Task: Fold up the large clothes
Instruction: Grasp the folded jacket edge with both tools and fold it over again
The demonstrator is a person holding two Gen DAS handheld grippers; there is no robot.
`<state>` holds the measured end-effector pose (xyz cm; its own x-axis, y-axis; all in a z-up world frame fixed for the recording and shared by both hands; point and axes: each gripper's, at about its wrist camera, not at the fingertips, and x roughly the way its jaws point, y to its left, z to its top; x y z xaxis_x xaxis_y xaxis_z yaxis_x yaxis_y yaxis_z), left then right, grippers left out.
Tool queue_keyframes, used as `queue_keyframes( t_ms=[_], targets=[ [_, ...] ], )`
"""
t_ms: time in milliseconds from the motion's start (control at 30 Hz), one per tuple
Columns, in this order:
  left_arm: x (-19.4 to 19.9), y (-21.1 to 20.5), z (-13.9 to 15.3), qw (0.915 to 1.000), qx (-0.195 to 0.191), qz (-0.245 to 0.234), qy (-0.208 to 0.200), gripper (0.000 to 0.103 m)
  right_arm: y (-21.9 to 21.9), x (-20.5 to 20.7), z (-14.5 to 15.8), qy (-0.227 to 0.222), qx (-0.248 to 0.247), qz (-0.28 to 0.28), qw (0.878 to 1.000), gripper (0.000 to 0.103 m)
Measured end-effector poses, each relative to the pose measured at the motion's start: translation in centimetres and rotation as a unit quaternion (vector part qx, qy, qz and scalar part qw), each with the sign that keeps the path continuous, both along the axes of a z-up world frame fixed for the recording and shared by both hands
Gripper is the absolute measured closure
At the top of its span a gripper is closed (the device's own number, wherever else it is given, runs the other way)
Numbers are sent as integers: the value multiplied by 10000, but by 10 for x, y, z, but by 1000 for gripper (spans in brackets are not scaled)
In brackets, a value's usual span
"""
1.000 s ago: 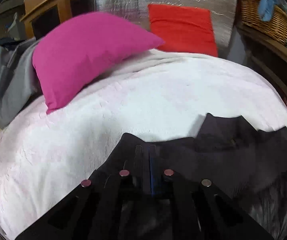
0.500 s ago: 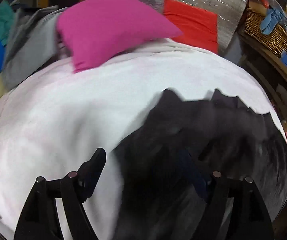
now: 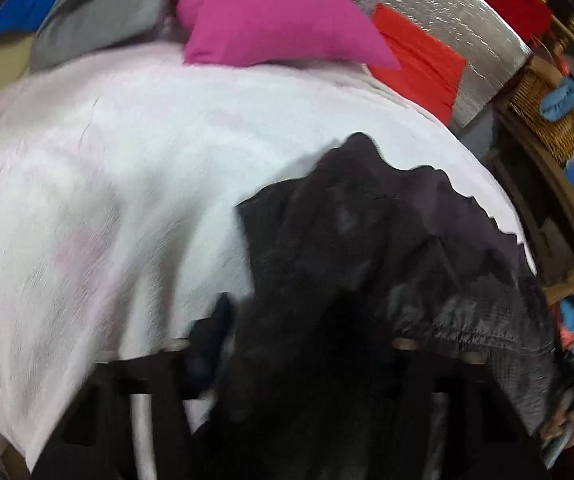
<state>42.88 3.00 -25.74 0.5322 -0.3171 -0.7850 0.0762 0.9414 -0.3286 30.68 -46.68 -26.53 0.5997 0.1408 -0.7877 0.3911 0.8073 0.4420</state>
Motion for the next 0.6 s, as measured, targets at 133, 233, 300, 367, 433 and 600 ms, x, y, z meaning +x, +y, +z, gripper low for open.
queue_keyframes(
  t_ms=[133, 233, 300, 367, 433, 600],
  targets=[
    [14, -29, 2, 9962, 683, 330, -417, 60, -2, 32, 2, -105, -356, -160, 9992, 69],
    [38, -39, 2, 9935, 846, 506, -569, 65, -16, 60, 1, -375, -191, -451, 9981, 71],
    [60, -47, 3, 9900, 1069, 554, -730, 66, -22, 76, -4, -460, -91, -575, 9972, 71],
    [72, -48, 4, 9883, 1221, 545, -728, 66, -24, 85, -9, -495, -74, -624, 9968, 68],
    [74, -49, 6, 9882, 1308, 437, -663, 66, -23, 78, -10, -486, 144, -670, 9965, 61],
    [36, -29, 19, 9913, 1105, 236, -679, 59, -34, 29, 10, -637, 197, -611, 9959, 45]
  ],
)
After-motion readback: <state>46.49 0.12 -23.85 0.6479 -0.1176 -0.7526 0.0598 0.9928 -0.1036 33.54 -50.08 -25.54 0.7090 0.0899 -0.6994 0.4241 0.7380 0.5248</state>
